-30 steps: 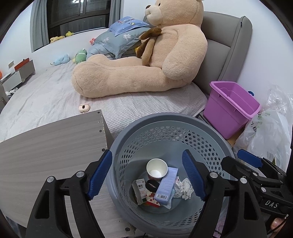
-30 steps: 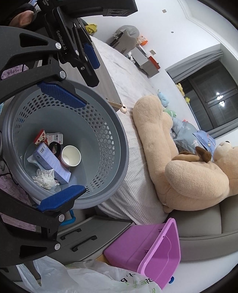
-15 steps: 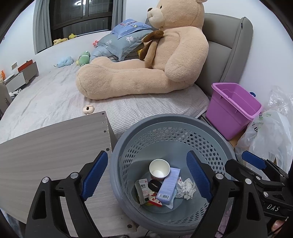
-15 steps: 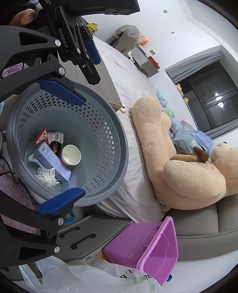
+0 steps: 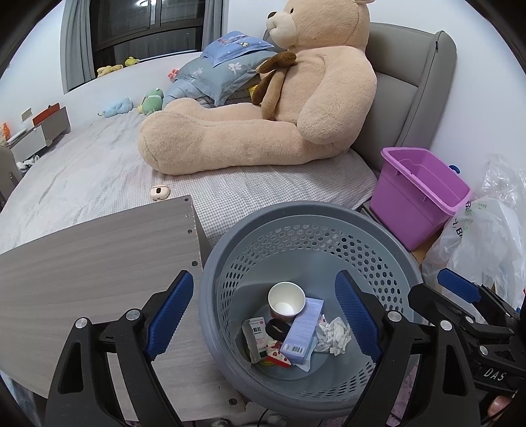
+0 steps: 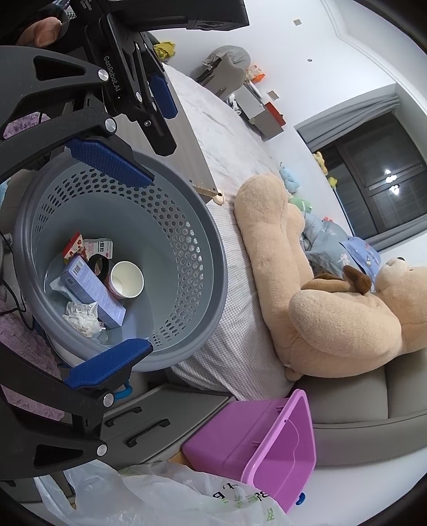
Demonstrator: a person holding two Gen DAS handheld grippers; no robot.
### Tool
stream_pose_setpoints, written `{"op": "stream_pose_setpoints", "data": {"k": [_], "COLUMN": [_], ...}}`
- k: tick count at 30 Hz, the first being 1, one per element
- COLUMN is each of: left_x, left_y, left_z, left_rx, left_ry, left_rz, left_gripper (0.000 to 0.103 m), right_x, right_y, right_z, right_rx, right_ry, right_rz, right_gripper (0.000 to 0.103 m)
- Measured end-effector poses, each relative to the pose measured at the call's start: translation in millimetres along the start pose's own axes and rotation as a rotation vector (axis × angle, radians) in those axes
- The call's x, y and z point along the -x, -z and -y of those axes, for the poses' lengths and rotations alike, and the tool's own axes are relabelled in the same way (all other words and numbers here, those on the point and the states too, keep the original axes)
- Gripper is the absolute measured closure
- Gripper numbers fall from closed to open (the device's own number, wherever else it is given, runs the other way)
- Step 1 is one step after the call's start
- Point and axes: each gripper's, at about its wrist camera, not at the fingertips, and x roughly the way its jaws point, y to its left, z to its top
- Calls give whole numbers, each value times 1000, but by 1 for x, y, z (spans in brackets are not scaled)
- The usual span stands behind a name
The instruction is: Collect trash
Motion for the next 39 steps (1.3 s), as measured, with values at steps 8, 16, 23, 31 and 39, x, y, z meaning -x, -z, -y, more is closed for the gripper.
{"op": "stream_pose_setpoints", "data": {"k": [8, 16, 23, 31, 39], "left_x": [-2, -3, -4, -3, -2], "left_y": [1, 0, 0, 1, 1], "left_z": [-1, -2, -2, -1, -1], "left_rx": [9, 13, 14, 10, 7], "left_ry": [-12, -13, -20, -31, -31], "left_rz": [-5, -6, -5, 0, 2], "left_gripper": [19, 19, 19, 19, 19], "right_x": [2, 2, 3, 3, 2], "right_y": [-2, -2, -2, -3, -2], "right_z": [-1, -1, -1, -2, -3], "right_rx": [1, 1, 1, 1, 1], "right_ry": [-1, 0, -1, -1, -2], "right_rz": [0, 2, 3, 3, 4], "right_gripper": [11, 11, 11, 11, 11]}}
